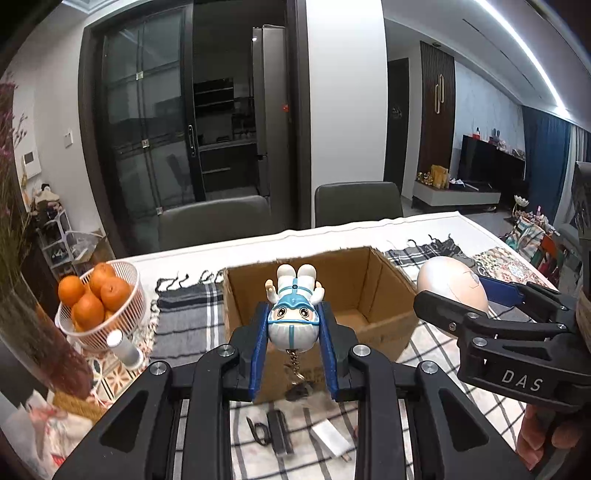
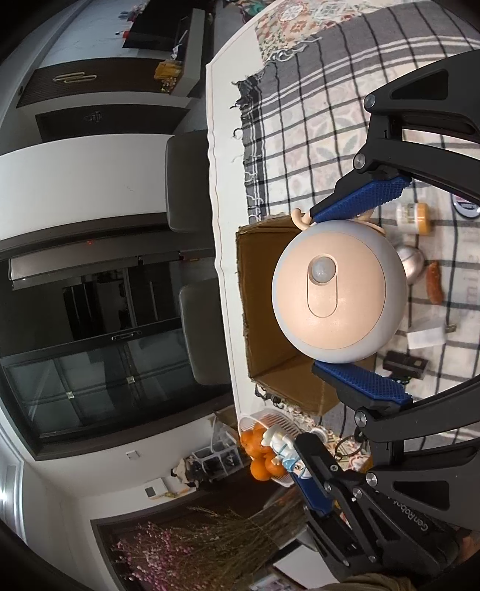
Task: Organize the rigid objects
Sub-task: 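Lift both held objects and carry them over the cardboard box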
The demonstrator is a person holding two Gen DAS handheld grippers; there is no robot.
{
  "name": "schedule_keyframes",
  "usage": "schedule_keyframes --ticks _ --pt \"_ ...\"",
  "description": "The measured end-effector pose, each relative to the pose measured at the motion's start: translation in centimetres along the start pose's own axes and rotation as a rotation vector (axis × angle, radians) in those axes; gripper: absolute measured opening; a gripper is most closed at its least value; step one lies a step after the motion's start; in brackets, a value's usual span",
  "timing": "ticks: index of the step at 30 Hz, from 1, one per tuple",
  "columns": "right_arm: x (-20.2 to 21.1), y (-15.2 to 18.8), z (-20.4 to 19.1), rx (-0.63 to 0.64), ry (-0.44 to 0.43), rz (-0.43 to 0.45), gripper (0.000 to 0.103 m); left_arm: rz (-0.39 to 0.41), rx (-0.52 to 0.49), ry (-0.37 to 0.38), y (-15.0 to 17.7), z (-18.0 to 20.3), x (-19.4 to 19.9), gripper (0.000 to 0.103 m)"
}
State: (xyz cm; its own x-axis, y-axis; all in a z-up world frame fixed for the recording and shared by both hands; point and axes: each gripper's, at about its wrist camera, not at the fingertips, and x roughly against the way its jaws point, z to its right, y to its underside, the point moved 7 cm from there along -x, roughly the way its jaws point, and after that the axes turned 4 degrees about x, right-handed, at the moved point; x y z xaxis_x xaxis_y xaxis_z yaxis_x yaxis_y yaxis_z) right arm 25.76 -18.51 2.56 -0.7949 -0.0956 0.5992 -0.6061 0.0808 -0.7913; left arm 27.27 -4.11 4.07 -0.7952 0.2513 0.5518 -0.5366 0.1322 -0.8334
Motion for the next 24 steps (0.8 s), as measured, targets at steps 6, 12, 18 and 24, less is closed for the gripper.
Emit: schedule_keyframes --ticks 6,12,18,24 --pt "-1.8 -2.6 0.3 0.014 -0.005 -0.036 0.076 -0.013 0.007 0.000 -2.9 -0.2 -1.3 0.026" --pt "-4.3 -4.4 1.1 0.007 -0.005 -0.095 0.075 -0.073 0.019 0.000 -4.2 -0.5 -3.9 0.026" --pt "-7.1 -5.1 1.7 0.011 -0.002 -0.173 0.075 -0.144 0.017 -0.017 -4.3 -0.8 -6.9 0.026" --pt "-9.8 -4.7 2.2 0.013 -0.004 -0.272 0.076 -0.215 0.030 -0.026 -3.9 -1.4 -9.6 0.026"
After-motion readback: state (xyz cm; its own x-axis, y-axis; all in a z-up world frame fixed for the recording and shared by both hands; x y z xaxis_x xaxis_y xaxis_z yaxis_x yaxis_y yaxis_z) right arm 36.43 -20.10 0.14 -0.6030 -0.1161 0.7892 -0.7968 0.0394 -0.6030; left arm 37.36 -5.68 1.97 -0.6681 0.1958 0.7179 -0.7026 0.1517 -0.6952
